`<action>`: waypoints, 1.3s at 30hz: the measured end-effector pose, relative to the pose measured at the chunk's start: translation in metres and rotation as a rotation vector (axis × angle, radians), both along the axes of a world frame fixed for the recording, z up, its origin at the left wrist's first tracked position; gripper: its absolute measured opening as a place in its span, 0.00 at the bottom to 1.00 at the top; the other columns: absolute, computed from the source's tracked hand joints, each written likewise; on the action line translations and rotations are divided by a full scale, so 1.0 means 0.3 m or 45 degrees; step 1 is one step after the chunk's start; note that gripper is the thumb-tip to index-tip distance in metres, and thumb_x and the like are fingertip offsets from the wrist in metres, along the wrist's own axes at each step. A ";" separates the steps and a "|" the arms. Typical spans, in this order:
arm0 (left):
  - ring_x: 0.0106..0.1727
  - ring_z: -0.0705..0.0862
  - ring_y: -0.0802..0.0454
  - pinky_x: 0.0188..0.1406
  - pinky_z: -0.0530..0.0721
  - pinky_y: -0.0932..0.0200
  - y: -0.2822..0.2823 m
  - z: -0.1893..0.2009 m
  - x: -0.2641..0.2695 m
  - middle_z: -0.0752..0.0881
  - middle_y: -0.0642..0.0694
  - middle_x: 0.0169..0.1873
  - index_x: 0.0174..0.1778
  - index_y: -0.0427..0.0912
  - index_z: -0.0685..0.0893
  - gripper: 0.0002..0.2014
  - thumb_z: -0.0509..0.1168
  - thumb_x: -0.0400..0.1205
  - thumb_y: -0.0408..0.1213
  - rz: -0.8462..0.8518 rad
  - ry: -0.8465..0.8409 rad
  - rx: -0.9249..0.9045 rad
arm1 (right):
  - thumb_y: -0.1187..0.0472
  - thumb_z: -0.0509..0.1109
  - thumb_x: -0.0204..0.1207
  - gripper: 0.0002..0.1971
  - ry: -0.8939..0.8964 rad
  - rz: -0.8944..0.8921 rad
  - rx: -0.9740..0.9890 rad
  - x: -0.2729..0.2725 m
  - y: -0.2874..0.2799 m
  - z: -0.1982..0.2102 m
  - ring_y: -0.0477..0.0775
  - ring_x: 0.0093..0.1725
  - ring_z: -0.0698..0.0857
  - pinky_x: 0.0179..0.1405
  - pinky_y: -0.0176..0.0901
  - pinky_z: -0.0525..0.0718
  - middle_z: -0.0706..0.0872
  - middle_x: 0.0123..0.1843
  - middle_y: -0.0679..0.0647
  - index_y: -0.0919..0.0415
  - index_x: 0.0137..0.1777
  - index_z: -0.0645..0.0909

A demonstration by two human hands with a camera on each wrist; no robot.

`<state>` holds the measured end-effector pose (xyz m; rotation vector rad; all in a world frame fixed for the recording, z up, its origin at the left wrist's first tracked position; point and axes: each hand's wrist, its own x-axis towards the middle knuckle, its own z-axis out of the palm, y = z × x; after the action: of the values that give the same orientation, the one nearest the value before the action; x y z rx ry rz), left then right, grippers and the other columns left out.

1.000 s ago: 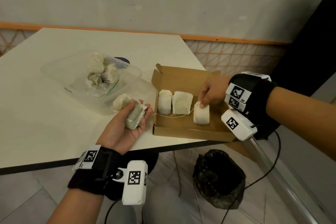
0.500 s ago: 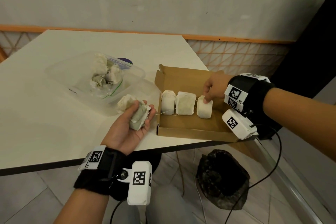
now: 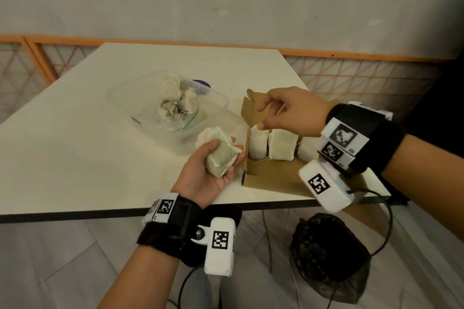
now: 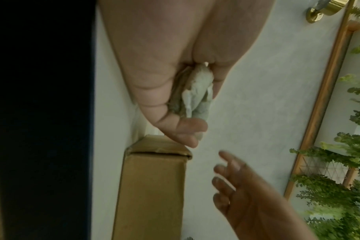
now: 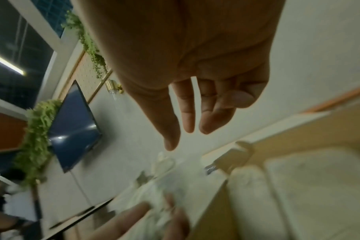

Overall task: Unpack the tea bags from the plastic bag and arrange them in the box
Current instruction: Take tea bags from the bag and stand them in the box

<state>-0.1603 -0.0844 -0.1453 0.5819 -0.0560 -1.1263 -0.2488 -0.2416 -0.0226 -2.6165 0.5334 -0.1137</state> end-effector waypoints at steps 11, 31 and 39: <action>0.49 0.89 0.43 0.25 0.82 0.68 0.007 0.002 -0.010 0.88 0.37 0.52 0.61 0.37 0.82 0.17 0.62 0.76 0.35 0.020 -0.066 -0.020 | 0.58 0.76 0.71 0.08 -0.185 0.058 0.229 0.128 0.096 -0.121 0.45 0.43 0.83 0.48 0.35 0.79 0.88 0.42 0.49 0.59 0.48 0.89; 0.39 0.89 0.51 0.37 0.88 0.62 -0.018 -0.024 0.008 0.89 0.41 0.44 0.58 0.37 0.82 0.14 0.61 0.80 0.40 0.162 -0.069 -0.118 | 0.75 0.67 0.75 0.06 -0.157 -0.094 1.316 0.056 0.139 -0.143 0.44 0.21 0.84 0.24 0.32 0.84 0.85 0.23 0.54 0.65 0.41 0.77; 0.47 0.89 0.45 0.45 0.90 0.55 -0.013 -0.033 0.005 0.89 0.36 0.50 0.64 0.33 0.77 0.14 0.58 0.84 0.33 0.117 -0.155 -0.089 | 0.70 0.68 0.76 0.04 -0.105 -0.168 0.770 0.079 0.133 -0.189 0.46 0.25 0.82 0.27 0.33 0.84 0.83 0.32 0.56 0.61 0.42 0.79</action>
<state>-0.1587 -0.0884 -0.1553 0.5841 -0.1716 -0.9954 -0.2252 -0.2015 -0.0792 -1.9816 0.6006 -0.0850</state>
